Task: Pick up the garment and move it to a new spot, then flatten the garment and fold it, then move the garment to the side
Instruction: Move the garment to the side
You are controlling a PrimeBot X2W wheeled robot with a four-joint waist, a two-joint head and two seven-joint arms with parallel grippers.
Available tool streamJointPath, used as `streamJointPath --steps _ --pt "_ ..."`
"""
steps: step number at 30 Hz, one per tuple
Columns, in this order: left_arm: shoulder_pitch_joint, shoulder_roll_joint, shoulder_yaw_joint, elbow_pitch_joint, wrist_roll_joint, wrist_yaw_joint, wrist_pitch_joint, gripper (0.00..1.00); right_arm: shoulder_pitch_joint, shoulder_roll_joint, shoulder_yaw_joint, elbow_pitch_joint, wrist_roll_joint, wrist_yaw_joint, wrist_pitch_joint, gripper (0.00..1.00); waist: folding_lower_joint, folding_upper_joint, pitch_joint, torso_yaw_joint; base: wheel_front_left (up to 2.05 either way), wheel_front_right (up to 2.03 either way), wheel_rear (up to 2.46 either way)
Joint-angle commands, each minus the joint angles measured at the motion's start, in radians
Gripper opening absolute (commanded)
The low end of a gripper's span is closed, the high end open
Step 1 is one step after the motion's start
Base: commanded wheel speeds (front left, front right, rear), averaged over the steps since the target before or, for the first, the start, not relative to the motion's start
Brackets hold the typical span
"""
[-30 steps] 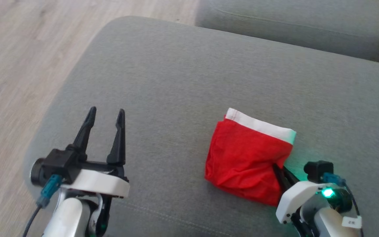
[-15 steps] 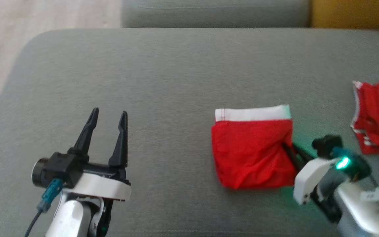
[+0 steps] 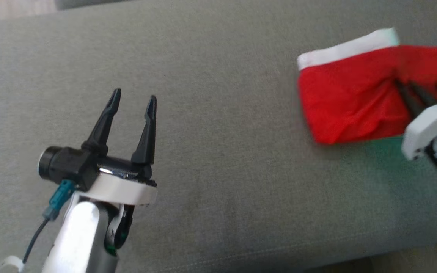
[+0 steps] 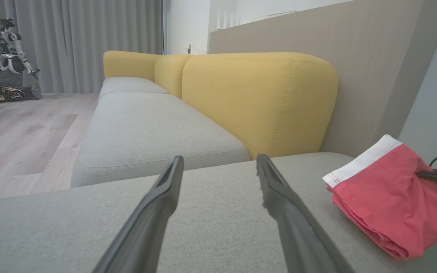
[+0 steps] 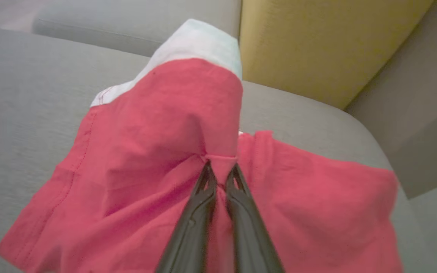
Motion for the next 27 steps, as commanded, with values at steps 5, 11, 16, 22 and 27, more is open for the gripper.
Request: streamJointPath --steps 5,11,16,22,27 --pt "-0.081 0.002 0.033 -0.035 0.024 -0.016 -0.005 1.0 -0.061 -0.122 -0.023 -0.054 0.006 -0.001 0.032 0.0 0.0 0.0 0.087 -0.069 0.0 0.0 0.0" --pt "-0.126 0.011 0.034 -0.035 0.04 -0.033 -0.005 1.0 -0.11 -0.198 -0.034 -0.068 0.009 -0.001 0.063 0.0 0.0 0.0 0.143 -0.115 0.0 0.0 0.0" --pt "-0.167 0.013 0.027 -0.038 0.054 -0.042 -0.005 1.0 -0.162 -0.232 -0.065 -0.042 0.001 -0.001 0.073 0.0 0.0 0.0 0.192 -0.131 0.0 0.0 0.0" --pt "-0.21 0.016 0.019 -0.039 0.065 -0.051 -0.005 1.0 -0.217 -0.225 -0.107 0.026 -0.022 -0.001 0.056 0.0 0.0 0.0 0.252 -0.136 0.0 0.0 0.0" --pt "-0.231 0.018 0.016 -0.034 0.069 -0.056 -0.005 1.0 -0.259 -0.153 -0.191 0.121 -0.113 -0.001 0.04 0.0 0.0 0.0 0.287 -0.138 0.0 0.0 0.0"
